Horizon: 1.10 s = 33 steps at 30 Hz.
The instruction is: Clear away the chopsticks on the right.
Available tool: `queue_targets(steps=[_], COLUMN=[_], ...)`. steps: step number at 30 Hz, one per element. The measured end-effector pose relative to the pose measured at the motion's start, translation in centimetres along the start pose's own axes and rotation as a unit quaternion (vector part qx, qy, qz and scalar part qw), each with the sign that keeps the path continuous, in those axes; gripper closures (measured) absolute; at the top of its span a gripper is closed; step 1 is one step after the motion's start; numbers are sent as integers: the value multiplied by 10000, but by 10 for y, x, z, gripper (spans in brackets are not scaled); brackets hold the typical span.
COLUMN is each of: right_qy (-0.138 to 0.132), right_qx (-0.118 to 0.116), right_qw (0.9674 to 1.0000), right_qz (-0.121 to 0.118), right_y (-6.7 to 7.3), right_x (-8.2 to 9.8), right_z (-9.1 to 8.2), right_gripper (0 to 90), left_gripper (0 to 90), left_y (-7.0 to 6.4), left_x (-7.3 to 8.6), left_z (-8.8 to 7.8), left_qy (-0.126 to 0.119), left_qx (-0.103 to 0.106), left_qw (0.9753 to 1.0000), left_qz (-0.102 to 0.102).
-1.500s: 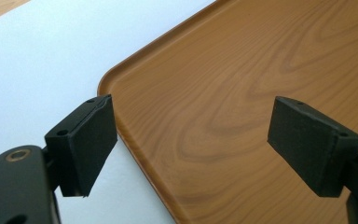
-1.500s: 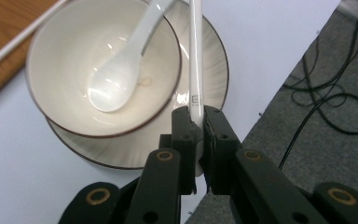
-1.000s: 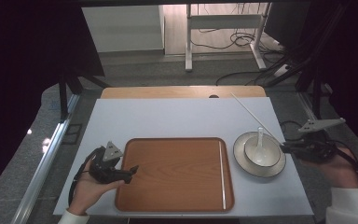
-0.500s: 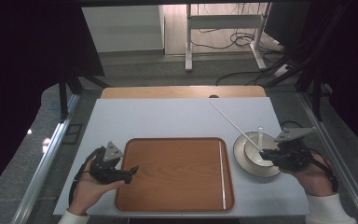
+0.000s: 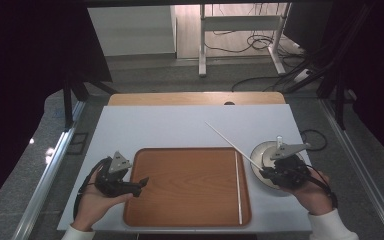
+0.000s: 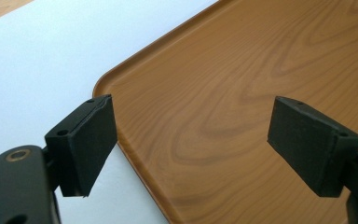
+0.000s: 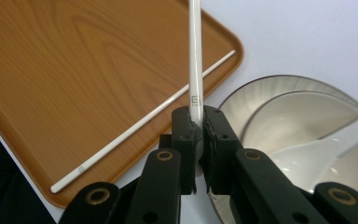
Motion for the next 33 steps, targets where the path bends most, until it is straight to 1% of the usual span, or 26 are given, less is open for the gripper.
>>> queue_targets(steps=[3, 7, 10, 17, 21, 27, 31, 32, 33], right_qy=[46, 70, 120, 404, 592, 735, 859, 883, 918], right_qx=[-30, -56, -127, -276, -315, -294, -336, -344, -356], right_qw=[10000, 9999, 9997, 9979, 9961, 9944, 9934, 9928, 9925], right_qz=[-24, -127, -181, -426, -578, -704, -686, -735, -729], right_y=[7, 15, 24, 49, 59, 66, 69, 69, 69], right_x=[-4, -10, -13, -18, -20, -22, -20, -20, -20], right_z=[7, 14, 20, 43, 57, 68, 74, 76, 78], right_gripper=[842, 841, 842, 841, 841, 841, 840, 840, 839], left_gripper=[155, 155, 155, 155, 155, 155, 155, 155, 155], left_y=[1, 0, 0, -1, -2, -2, -1, -1, -1], left_x=[1, 1, 1, 1, 1, 1, 1, 1, 1], left_z=[1, 1, 1, 2, 3, 3, 2, 3, 3], left_qy=[17, 20, 31, 39, 52, 57, 51, 56, 63], left_qx=[-9, -9, -8, -5, -4, -7, -15, -15, -25], left_qw=[10000, 10000, 10000, 10000, 10000, 10000, 10000, 10000, 10000], left_qz=[-11, -5, 6, 6, 25, 40, 28, 23, 36])
Point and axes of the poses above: each handheld gripper's, and its own axes: z roughly forward along the jaws, x roughly out of its underside, y roughly to its left, the point moved 6 cm from there along z, roughly forward along the jaws, and after that the axes turned 13 degrees about y, right-handed, at the moved point
